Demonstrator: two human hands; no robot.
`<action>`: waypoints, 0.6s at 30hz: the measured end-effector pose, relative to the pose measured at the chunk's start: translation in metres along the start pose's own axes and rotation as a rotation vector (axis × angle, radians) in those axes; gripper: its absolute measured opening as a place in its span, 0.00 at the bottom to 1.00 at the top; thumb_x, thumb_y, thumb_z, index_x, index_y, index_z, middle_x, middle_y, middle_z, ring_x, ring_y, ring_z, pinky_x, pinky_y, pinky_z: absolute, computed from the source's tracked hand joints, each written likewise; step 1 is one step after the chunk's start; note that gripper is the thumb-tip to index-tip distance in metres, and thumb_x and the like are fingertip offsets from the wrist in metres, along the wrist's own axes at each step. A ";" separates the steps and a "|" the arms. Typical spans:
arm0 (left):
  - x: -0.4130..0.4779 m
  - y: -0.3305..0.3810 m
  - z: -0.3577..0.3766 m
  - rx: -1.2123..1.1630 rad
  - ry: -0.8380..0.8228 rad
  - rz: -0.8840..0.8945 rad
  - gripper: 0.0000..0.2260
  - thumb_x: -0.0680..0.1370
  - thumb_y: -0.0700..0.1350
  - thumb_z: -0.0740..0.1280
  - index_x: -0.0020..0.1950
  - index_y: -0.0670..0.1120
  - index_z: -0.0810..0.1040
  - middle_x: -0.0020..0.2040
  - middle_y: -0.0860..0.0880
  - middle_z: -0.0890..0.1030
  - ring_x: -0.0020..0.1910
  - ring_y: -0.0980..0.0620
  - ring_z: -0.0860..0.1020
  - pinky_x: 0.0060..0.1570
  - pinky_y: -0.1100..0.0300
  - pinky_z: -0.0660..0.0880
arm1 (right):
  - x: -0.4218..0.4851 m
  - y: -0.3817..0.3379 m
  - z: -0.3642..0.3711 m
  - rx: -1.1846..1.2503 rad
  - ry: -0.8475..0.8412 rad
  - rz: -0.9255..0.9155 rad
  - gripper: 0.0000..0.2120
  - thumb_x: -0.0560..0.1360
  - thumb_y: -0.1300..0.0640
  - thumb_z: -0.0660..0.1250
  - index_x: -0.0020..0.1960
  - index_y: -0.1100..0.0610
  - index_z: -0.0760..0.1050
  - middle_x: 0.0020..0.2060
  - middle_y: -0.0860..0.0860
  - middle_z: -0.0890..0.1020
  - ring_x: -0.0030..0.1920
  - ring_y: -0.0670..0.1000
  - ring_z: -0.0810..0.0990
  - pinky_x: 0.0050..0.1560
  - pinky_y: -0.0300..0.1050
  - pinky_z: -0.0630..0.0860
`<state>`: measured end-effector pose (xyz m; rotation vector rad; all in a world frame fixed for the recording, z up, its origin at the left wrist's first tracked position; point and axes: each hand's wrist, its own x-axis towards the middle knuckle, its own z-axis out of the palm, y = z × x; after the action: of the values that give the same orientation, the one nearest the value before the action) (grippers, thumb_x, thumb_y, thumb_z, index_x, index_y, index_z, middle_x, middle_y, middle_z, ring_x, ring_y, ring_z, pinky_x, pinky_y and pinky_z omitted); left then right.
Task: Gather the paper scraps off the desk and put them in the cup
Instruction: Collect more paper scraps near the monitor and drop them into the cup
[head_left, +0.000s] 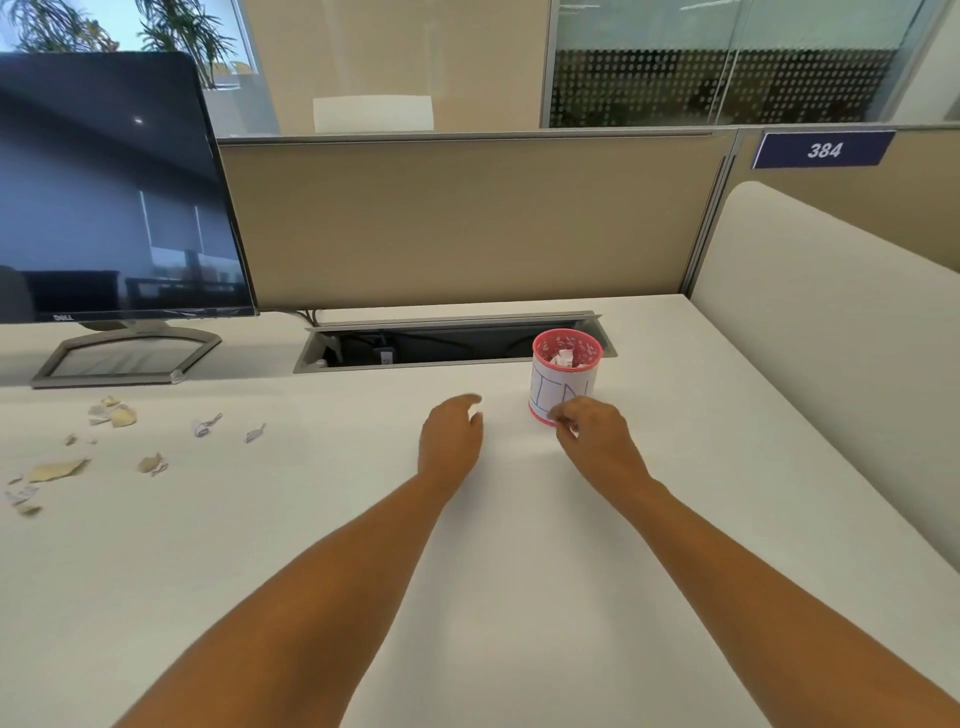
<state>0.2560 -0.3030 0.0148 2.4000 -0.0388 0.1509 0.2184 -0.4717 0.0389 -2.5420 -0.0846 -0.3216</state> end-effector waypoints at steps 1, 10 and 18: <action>-0.006 -0.011 0.000 0.048 -0.026 -0.001 0.16 0.80 0.43 0.58 0.68 0.45 0.70 0.69 0.47 0.72 0.69 0.49 0.69 0.70 0.57 0.61 | -0.003 0.005 0.004 -0.020 -0.035 0.026 0.12 0.76 0.64 0.61 0.57 0.61 0.78 0.57 0.57 0.81 0.57 0.56 0.78 0.64 0.45 0.71; -0.032 -0.044 0.000 0.316 -0.099 0.056 0.19 0.82 0.48 0.52 0.73 0.48 0.61 0.76 0.50 0.59 0.76 0.52 0.53 0.75 0.53 0.47 | -0.010 0.024 0.022 -0.133 -0.177 0.138 0.14 0.78 0.65 0.54 0.58 0.63 0.75 0.57 0.58 0.78 0.58 0.56 0.74 0.60 0.44 0.69; -0.038 -0.046 0.001 0.330 -0.074 0.068 0.20 0.82 0.49 0.52 0.74 0.48 0.60 0.76 0.51 0.58 0.76 0.53 0.53 0.75 0.54 0.47 | -0.001 -0.007 0.017 -0.129 -0.184 0.038 0.13 0.78 0.66 0.56 0.58 0.63 0.76 0.57 0.57 0.79 0.58 0.54 0.76 0.62 0.40 0.68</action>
<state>0.2214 -0.2700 -0.0208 2.7343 -0.1396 0.1063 0.2204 -0.4561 0.0289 -2.6925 -0.0886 -0.0792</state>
